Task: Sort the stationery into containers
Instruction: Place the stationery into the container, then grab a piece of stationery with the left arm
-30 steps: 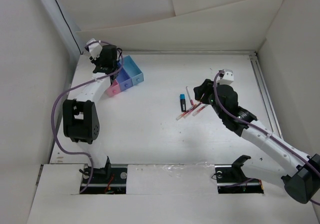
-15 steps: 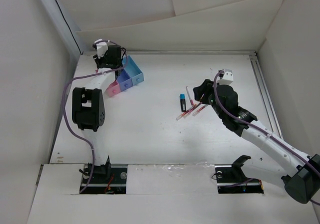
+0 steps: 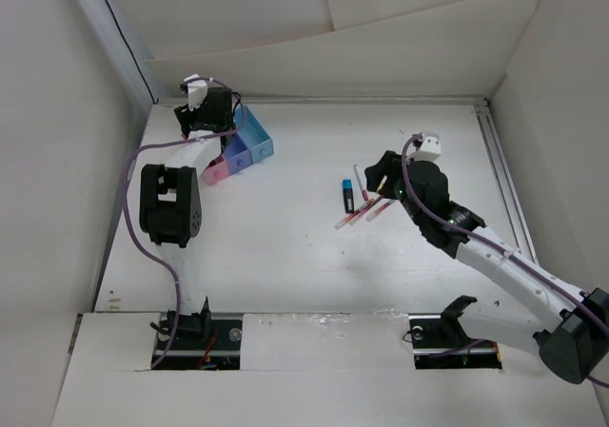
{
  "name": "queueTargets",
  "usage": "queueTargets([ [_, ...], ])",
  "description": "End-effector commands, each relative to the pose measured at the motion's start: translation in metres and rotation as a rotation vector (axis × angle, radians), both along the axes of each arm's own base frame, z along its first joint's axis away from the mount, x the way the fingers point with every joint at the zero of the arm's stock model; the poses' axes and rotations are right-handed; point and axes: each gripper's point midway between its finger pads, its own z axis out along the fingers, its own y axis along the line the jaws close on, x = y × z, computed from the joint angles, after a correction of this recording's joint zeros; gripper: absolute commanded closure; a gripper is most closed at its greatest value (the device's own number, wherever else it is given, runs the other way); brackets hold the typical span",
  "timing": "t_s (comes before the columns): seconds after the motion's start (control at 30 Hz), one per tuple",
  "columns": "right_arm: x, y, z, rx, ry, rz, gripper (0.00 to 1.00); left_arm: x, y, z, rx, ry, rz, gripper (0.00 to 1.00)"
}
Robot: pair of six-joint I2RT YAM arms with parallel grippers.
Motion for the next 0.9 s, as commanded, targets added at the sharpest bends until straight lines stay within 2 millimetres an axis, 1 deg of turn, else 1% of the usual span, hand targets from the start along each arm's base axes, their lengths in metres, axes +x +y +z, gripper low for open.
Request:
queueTargets([
  [0.0, 0.003, 0.002, 0.012, 0.015, -0.037, -0.008, 0.34, 0.006, -0.006, 0.042, -0.032, -0.108, -0.035, 0.44],
  [0.03, 0.003, 0.002, 0.012, 0.015, -0.037, -0.008, 0.34, 0.005, -0.008, 0.044, -0.047, -0.112, -0.046, 0.41],
  [0.07, 0.004, 0.001, 0.012, 0.013, -0.038, -0.017, 0.34, 0.008, -0.013, 0.051, -0.070, -0.128, -0.072, 0.39],
  [0.1, 0.003, 0.000, 0.015, 0.018, -0.046, -0.017, 0.34, 0.008, -0.015, 0.066, -0.088, -0.161, -0.082, 0.39],
  [0.17, 0.003, -0.002, 0.015, 0.016, -0.047, -0.026, 0.34, 0.008, -0.023, 0.079, -0.131, -0.198, -0.113, 0.46],
  [0.2, 0.003, -0.005, 0.020, 0.021, -0.059, -0.038, 0.36, 0.010, -0.037, 0.086, -0.165, -0.216, -0.169, 0.50],
  [0.23, 0.002, -0.007, 0.015, 0.012, -0.052, -0.048, 0.39, 0.008, -0.058, 0.101, -0.180, -0.241, -0.221, 0.53],
  [0.27, 0.000, -0.011, 0.023, 0.032, -0.070, -0.062, 0.49, 0.009, -0.073, 0.112, -0.203, -0.269, -0.256, 0.57],
  [0.3, 0.000, -0.015, 0.026, 0.033, -0.081, -0.085, 0.59, 0.009, -0.093, 0.121, -0.241, -0.286, -0.309, 0.61],
  [0.33, -0.001, -0.019, 0.024, 0.030, -0.082, -0.095, 0.71, 0.005, -0.125, 0.129, -0.273, -0.293, -0.375, 0.64],
  [0.37, -0.004, -0.023, 0.028, 0.046, -0.094, -0.109, 0.85, 0.002, -0.146, 0.125, -0.301, -0.277, -0.420, 0.64],
  [0.4, -0.005, -0.027, 0.032, 0.061, -0.104, -0.126, 0.88, -0.001, -0.168, 0.125, -0.320, -0.267, -0.478, 0.66],
  [0.43, -0.006, -0.034, 0.032, 0.064, -0.109, -0.162, 0.90, -0.007, -0.195, 0.120, -0.365, -0.243, -0.549, 0.66],
  [0.47, -0.006, -0.042, 0.031, 0.062, -0.114, -0.190, 0.90, -0.018, -0.233, 0.121, -0.389, -0.227, -0.621, 0.67],
  [0.5, -0.010, -0.047, 0.037, 0.081, -0.125, -0.208, 0.90, -0.027, -0.252, 0.107, -0.400, -0.176, -0.651, 0.69],
  [0.53, -0.010, -0.055, 0.038, 0.089, -0.127, -0.243, 0.90, -0.037, -0.272, 0.095, -0.422, -0.144, -0.693, 0.69],
  [0.57, -0.011, -0.060, 0.037, 0.088, -0.127, -0.254, 0.90, -0.052, -0.305, 0.081, -0.450, -0.105, -0.753, 0.69],
  [0.6, -0.012, -0.061, 0.041, 0.097, -0.137, -0.254, 0.90, -0.060, -0.322, 0.064, -0.455, -0.060, -0.790, 0.69],
  [0.63, -0.012, -0.065, 0.038, 0.089, -0.130, -0.267, 0.89, -0.071, -0.338, 0.052, -0.465, -0.017, -0.815, 0.69],
  [0.67, -0.012, -0.065, 0.036, 0.090, -0.120, -0.269, 0.89, -0.079, -0.349, 0.040, -0.465, 0.016, -0.818, 0.69],
  [0.7, -0.013, -0.068, 0.034, 0.082, -0.115, -0.279, 0.87, -0.093, -0.376, 0.026, -0.459, 0.053, -0.867, 0.69],
  [0.73, -0.010, -0.069, 0.038, 0.084, -0.119, -0.288, 0.82, -0.102, -0.386, 0.017, -0.462, 0.088, -0.876, 0.69],
  [0.77, -0.011, -0.071, 0.035, 0.084, -0.108, -0.300, 0.78, -0.107, -0.400, 0.019, -0.464, 0.086, -0.901, 0.66],
  [0.8, -0.012, -0.072, 0.032, 0.075, -0.097, -0.300, 0.72, -0.119, -0.419, 0.012, -0.468, 0.105, -0.933, 0.64],
  [0.83, -0.011, -0.072, 0.036, 0.081, -0.104, -0.300, 0.66, -0.125, -0.424, 0.005, -0.461, 0.127, -0.942, 0.63],
  [0.87, -0.011, -0.072, 0.036, 0.081, -0.104, -0.300, 0.55, -0.127, -0.431, 0.011, -0.475, 0.114, -0.951, 0.60],
])
